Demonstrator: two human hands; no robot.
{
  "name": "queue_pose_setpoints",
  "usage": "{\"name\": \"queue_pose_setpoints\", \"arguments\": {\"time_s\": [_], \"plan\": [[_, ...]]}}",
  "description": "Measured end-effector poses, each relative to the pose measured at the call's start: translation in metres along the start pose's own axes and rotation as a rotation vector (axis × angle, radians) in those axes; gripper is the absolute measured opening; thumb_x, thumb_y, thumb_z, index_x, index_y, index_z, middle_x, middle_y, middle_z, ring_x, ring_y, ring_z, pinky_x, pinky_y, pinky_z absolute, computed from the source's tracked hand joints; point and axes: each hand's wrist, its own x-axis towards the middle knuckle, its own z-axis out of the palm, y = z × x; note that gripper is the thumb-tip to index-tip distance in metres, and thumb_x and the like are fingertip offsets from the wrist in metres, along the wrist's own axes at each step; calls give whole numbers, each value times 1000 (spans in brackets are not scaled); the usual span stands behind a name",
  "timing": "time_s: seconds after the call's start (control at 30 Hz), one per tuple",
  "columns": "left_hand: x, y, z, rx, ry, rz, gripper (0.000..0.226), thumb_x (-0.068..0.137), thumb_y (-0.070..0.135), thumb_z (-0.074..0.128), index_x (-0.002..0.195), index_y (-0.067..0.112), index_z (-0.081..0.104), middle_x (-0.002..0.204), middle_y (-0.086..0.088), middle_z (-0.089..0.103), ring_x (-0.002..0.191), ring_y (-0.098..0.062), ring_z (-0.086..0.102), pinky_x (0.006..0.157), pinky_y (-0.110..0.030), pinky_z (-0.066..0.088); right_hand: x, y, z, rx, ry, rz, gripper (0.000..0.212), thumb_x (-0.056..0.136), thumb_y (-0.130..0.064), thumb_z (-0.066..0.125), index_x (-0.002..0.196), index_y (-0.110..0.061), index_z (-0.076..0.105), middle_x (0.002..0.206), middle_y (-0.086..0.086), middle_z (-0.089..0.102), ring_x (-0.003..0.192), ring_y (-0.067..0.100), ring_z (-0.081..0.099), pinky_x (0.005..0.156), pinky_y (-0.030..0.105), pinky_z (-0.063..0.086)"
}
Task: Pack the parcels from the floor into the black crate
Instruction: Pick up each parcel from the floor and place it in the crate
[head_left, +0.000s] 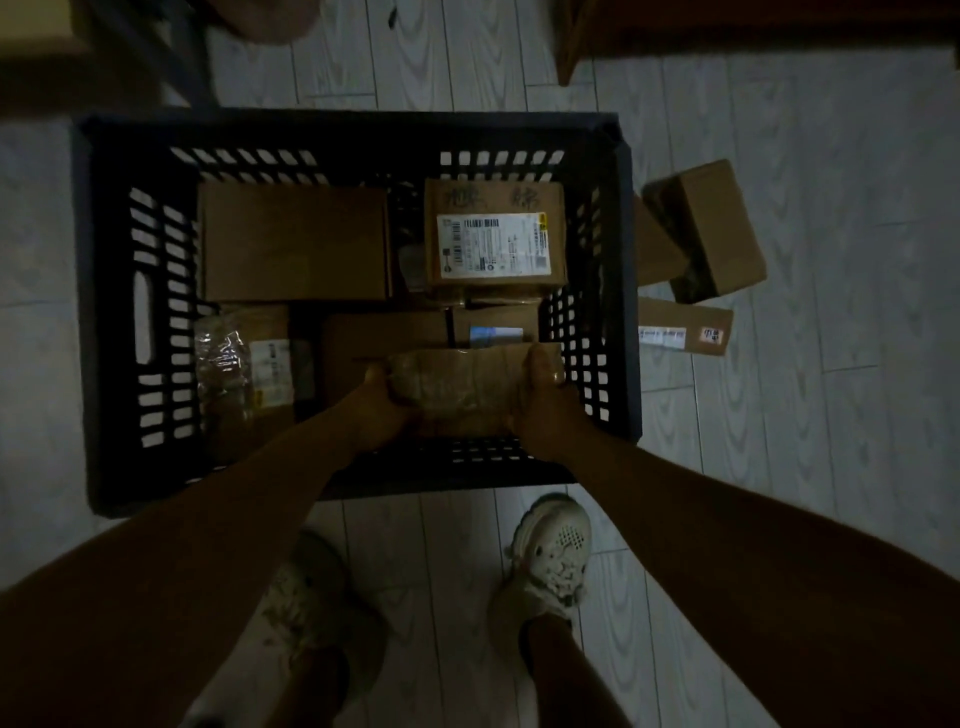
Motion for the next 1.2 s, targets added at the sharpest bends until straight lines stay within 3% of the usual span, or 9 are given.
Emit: {"name": "queue_pose_setpoints", "arguments": {"time_s": [0.2,0.3,0.47,0.63,0.8,0.9,1.0,1.1,1.2], "plan": [[-5,3,-3,123,-126,62,59,95,-6,39,146,2,11,151,-20,24,137,-36,29,101,-28,33,8,-4,-2,19,-107,81,27,97,-20,49,121,-11,53,99,2,50,78,10,48,70,21,42],[-16,11,-18,133,-142,-34,66,84,12,64,141,4,34,143,-19,40,130,-34,41,106,-36,34,-7,-18,-9,-112,-111,53,22,98,-23,45,105,-8,58,83,7,54,73,19,51,65,29,44],[-66,36,-27,91,-164,43,33,92,-1,49,125,-4,49,112,-20,57,98,-33,57,57,-8,48,-55,-41,-41,-59,-103,-30,23,96,-22,49,112,-8,57,89,5,59,80,19,57,59,23,44],[-175,81,-53,154,-132,211,58,90,-5,51,142,6,29,134,-7,42,112,-10,45,69,2,38,-146,-75,-112,-85,-61,-68,40,92,-32,53,130,-19,51,128,12,55,115,28,53,97,37,45],[-305,127,-69,222,37,290,57,88,14,62,138,15,35,124,3,44,113,-15,46,95,-26,40,-253,-105,-179,-167,14,-93,45,86,-34,56,130,-23,50,126,15,53,112,32,53,94,41,48],[-378,150,-72,258,148,420,65,84,18,68,139,14,33,127,9,34,117,-12,39,99,-25,32,-313,-116,-207,-147,64,-141,49,88,-37,57,133,-22,46,131,13,51,114,29,52,93,36,47],[-434,163,-70,265,222,439,73,82,21,70,142,16,29,143,-7,36,129,-27,38,109,-41,33,-363,-121,-231,-134,124,-193,52,88,-43,58,134,-21,45,133,14,48,116,28,50,89,28,42],[-475,170,-63,394,316,382,75,86,24,64,146,14,21,151,-13,23,136,-32,27,111,-40,25,-405,-126,-251,-125,175,-232,53,87,-45,57,133,-20,46,134,13,49,114,28,52,95,38,46],[-510,180,-51,437,379,397,78,85,30,64,147,18,19,154,-12,20,139,-28,22,110,-38,22,-447,-119,-263,-167,291,-248,55,88,-42,55,136,-19,42,135,13,46,102,23,55,77,29,46]]}}
